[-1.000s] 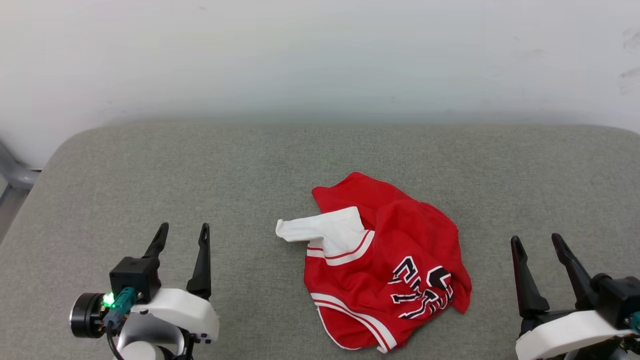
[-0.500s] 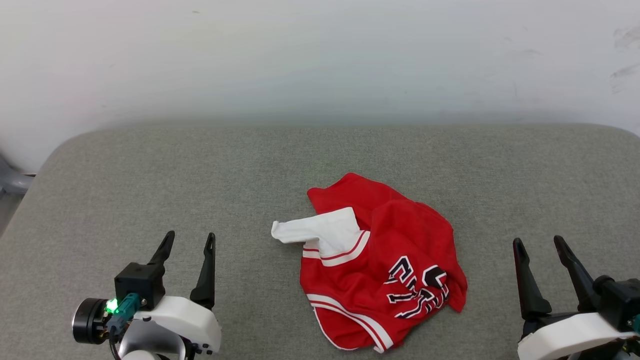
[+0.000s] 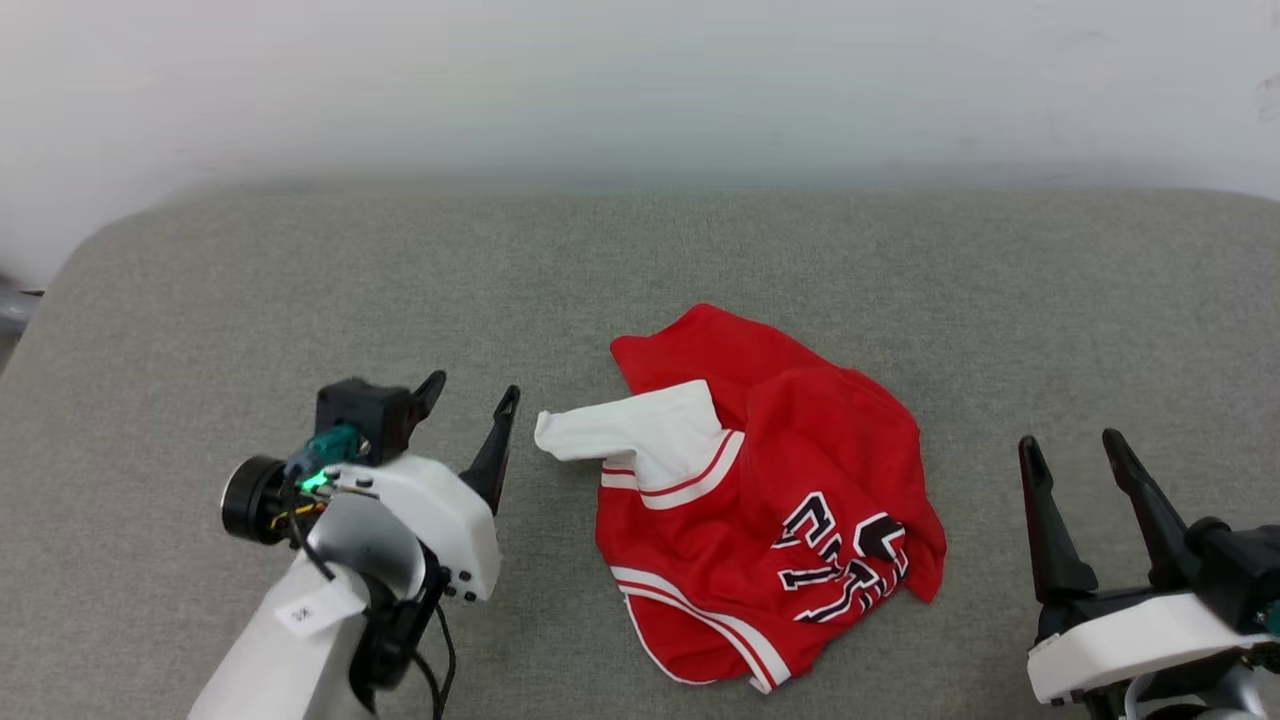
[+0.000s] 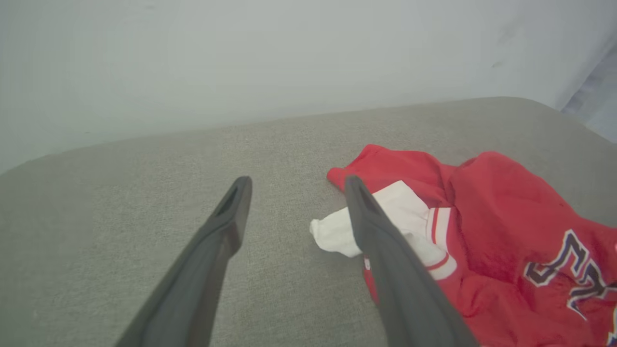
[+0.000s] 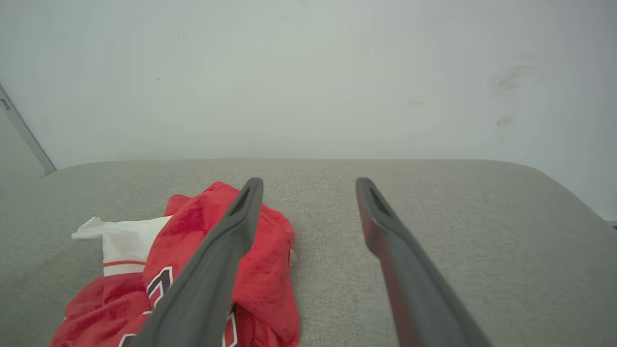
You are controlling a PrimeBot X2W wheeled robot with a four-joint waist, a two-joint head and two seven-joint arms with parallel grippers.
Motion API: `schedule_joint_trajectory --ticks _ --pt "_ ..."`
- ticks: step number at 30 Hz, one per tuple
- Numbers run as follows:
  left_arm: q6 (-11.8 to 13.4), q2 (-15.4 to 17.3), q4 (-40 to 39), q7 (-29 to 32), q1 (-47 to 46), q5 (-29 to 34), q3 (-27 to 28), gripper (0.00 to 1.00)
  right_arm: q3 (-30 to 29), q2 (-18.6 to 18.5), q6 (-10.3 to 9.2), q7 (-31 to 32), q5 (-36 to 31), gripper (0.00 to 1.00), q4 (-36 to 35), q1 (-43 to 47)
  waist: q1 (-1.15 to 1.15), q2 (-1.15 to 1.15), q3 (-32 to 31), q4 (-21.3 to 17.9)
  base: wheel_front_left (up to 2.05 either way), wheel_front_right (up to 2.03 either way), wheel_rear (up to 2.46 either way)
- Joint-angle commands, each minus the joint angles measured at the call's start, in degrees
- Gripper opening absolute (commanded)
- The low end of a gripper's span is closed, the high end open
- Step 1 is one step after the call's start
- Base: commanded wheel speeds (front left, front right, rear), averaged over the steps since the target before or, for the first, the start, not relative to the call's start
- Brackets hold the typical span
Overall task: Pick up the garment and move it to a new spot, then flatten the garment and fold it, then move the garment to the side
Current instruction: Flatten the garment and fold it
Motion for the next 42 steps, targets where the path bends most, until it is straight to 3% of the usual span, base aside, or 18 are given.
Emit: schedule_joint_trajectory --ticks 1,6,7,17,21,22,23,24,29,34,42 --pt "-0.8 0.0 0.9 1.2 -1.8 -0.3 -0.5 1.0 0.3 0.0 -0.04 -0.3 -0.1 1.0 -0.1 -0.9 0.0 0.0 1.7 -0.6 0.0 0.0 0.0" --pt "-5.0 -0.6 6.8 8.9 -9.4 -1.8 -3.3 1.0 1.1 0.0 -0.04 -0.9 0.3 1.0 0.4 -3.2 0.0 0.0 5.8 -2.4 0.0 0.0 0.0" --pt "-6.7 -0.4 10.8 13.3 -12.6 -2.5 -4.7 1.0 1.4 0.0 -0.04 -1.5 0.8 1.0 0.9 -4.2 0.0 0.0 7.9 -3.6 0.0 0.0 0.0" --pt "-9.9 1.5 21.2 24.9 -18.6 -3.3 -10.6 1.0 2.2 0.1 -0.04 -3.5 2.1 1.0 3.0 -6.3 0.0 0.0 11.7 -6.4 0.0 0.0 0.0" --pt "-10.7 2.1 24.5 29.7 -18.2 -4.1 -15.5 1.0 2.1 0.0 -0.04 -4.2 2.5 1.0 4.0 -6.7 0.0 0.0 12.2 -6.6 0.0 0.0 0.0" --pt "-10.8 2.2 24.8 30.6 -18.1 -4.7 -16.7 0.92 2.1 0.0 -0.04 -4.3 2.6 1.0 4.1 -6.9 0.0 0.0 12.3 -6.6 0.0 0.0 0.0" --pt "-10.9 2.4 24.8 31.4 -18.2 -5.0 -17.9 0.38 2.0 0.0 -0.04 -4.3 2.5 1.0 4.2 -7.1 0.0 0.0 12.3 -6.5 0.0 0.0 0.0" --pt "-10.9 2.6 24.6 31.7 -18.1 -5.9 -19.1 0.0 2.0 0.0 -0.04 -4.4 2.6 1.0 4.4 -7.3 0.0 0.0 12.4 -6.5 0.0 0.0 0.0" --pt "-10.8 5.0 22.0 28.1 -20.1 -7.4 -21.2 0.0 1.5 0.0 -0.04 -4.8 2.8 1.0 4.8 -7.3 0.0 0.0 11.9 -5.7 0.0 0.0 0.0" --pt "-10.1 7.1 18.5 23.2 -20.5 -7.1 -19.7 0.0 0.8 0.0 -0.04 -4.7 3.1 1.0 5.2 -6.4 0.0 0.0 10.2 -4.2 0.0 0.0 0.0" --pt "-4.0 12.6 9.2 19.3 -16.1 -7.8 -14.7 0.0 -0.5 0.0 -0.04 -4.8 3.1 1.0 5.4 -5.1 0.0 0.0 7.4 -1.4 0.0 0.0 0.0"
